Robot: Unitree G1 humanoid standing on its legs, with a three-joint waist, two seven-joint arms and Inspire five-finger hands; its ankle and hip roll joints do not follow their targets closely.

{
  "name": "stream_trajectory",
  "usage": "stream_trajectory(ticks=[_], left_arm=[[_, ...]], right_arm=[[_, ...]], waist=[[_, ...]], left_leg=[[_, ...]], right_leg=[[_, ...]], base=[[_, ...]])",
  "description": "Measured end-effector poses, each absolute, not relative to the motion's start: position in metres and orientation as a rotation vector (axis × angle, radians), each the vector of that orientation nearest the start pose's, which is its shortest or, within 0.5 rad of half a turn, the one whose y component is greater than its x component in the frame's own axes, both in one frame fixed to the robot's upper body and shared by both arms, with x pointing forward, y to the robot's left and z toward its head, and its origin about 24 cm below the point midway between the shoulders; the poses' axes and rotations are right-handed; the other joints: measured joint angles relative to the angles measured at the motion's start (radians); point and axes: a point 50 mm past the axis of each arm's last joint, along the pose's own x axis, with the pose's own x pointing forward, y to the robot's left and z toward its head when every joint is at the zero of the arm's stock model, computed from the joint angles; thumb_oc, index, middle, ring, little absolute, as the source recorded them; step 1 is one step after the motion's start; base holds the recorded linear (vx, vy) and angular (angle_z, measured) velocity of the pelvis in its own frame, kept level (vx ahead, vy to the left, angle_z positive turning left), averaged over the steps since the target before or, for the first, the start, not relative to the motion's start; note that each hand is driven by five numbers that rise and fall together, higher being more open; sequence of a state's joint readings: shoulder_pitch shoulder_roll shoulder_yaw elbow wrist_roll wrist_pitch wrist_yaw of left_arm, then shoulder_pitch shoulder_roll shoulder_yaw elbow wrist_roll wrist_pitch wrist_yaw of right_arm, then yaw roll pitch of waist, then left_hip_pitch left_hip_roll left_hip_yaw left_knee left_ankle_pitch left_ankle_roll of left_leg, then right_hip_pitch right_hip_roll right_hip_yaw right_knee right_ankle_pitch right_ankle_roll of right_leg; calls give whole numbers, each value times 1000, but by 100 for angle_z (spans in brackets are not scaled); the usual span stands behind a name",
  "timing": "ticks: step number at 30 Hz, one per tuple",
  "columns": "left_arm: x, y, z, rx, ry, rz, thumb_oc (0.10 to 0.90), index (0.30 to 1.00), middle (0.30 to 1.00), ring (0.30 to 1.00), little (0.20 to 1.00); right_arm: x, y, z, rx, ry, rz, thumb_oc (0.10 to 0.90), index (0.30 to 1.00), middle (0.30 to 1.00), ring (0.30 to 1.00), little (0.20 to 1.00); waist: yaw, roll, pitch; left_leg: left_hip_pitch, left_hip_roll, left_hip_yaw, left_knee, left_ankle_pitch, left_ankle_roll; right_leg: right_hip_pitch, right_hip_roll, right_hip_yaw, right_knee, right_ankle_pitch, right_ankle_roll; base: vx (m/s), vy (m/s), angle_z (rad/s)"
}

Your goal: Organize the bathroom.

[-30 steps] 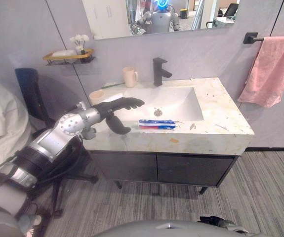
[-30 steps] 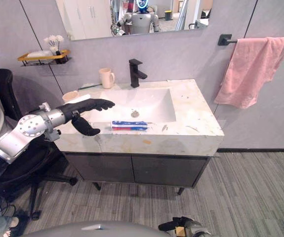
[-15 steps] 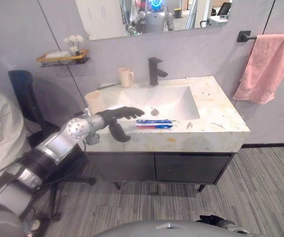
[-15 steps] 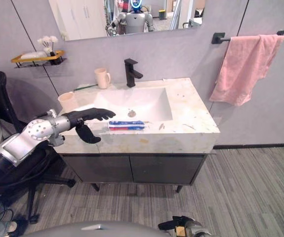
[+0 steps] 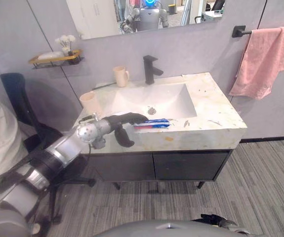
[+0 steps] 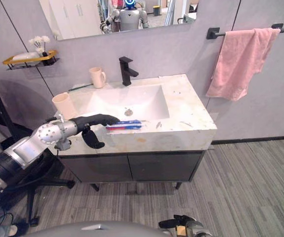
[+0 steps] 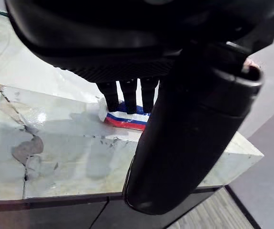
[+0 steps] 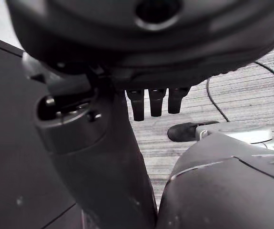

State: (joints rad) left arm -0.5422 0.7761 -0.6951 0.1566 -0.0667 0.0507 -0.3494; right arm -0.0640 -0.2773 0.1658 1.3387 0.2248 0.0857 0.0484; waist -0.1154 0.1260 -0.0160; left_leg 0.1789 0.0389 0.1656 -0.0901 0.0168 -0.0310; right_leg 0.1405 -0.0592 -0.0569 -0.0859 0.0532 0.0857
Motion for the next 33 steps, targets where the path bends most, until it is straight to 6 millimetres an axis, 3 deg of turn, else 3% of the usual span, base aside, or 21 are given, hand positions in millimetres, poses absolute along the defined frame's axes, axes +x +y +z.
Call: stream_trajectory(ticks=[14,33], left_arm=[[327,151,104,987,25,-684,800,900,900,900,900],[333,150,111,992,5,-663,800,900,900,900,900]], right_arm=[[88,-255,-159,-98,1325,-190,800,900,900,900,900],[96,-257,-156,-107,1313,-191,800,900,900,900,900]], waist=[[-26,22,43],[-24,15,64]], left_leg=[[-1,9,10,4,1,-3],[-12,9,6,5,4,-7]], right_leg=[[-6,9,6,0,-5,-8],[-10,9,3,0,-6,-7]], base=[[9,1,-1],[1,2,0]])
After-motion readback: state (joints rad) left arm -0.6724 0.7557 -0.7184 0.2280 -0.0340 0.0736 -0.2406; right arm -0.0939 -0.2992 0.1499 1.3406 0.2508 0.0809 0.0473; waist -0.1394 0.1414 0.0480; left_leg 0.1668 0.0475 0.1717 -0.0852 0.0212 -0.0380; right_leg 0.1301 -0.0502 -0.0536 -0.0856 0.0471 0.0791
